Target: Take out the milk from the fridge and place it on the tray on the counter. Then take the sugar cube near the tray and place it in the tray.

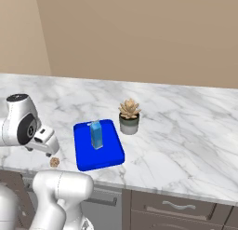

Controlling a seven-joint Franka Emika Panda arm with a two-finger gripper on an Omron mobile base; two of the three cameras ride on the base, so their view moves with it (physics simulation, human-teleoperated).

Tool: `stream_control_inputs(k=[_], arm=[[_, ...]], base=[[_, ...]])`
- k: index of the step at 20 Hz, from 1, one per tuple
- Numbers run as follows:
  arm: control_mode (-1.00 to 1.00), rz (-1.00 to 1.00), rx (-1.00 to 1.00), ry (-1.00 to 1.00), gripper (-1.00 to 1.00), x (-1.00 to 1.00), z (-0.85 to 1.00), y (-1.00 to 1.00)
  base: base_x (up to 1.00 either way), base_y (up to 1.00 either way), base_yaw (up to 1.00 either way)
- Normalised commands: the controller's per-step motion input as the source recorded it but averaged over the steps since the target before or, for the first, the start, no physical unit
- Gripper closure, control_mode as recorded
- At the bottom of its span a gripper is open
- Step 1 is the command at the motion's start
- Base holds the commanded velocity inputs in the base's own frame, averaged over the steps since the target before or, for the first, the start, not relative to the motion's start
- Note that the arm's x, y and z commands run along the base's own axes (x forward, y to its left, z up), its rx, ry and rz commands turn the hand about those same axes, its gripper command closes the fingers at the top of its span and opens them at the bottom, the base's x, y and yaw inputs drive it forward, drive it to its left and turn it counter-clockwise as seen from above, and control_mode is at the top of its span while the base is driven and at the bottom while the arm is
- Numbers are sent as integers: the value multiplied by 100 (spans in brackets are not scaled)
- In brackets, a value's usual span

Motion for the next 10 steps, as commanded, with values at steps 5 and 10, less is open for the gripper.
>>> stream_control_inputs(k=[5,10], arm=[[-100,0,0,0,-100,26,-28,4],[-100,0,0,0,-100,31,-35,13]], base=[[0,0,0],[0,0,0]])
